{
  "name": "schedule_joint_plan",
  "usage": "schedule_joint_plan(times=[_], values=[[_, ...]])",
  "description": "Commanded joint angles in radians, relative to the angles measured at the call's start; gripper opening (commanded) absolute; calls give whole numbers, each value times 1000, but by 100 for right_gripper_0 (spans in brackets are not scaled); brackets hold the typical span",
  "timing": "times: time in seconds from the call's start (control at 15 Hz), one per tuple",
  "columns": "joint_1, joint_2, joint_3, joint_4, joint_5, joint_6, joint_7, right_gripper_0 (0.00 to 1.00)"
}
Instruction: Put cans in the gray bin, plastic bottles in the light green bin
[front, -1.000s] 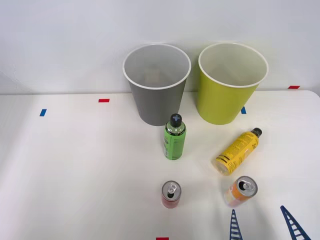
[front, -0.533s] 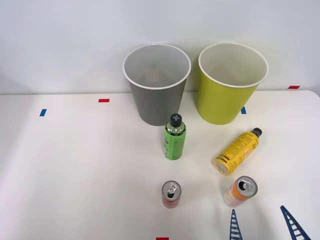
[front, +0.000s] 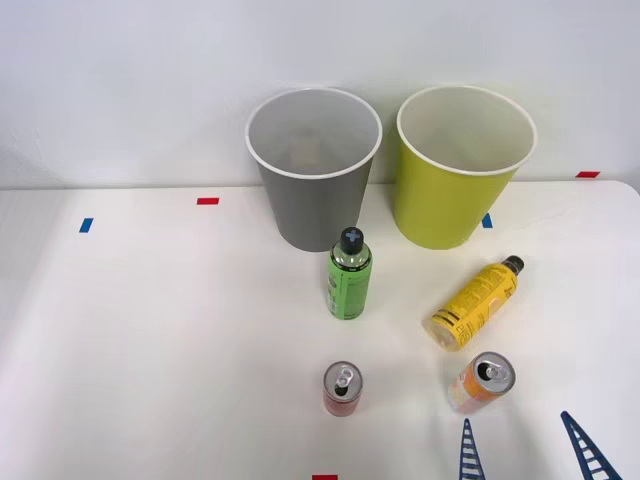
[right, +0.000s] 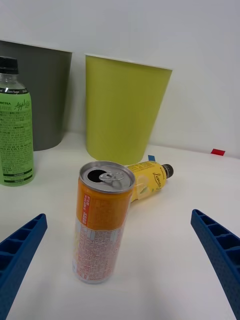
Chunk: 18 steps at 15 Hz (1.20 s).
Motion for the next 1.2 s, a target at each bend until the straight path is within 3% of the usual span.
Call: schedule_joint_plan(times=[0.07,1.07,1.2], values=[[0,0,0,0,0,0,0,100],[0,0,0,0,0,0,0,100],[-2,3,5,48,-2,-11,-5,100]])
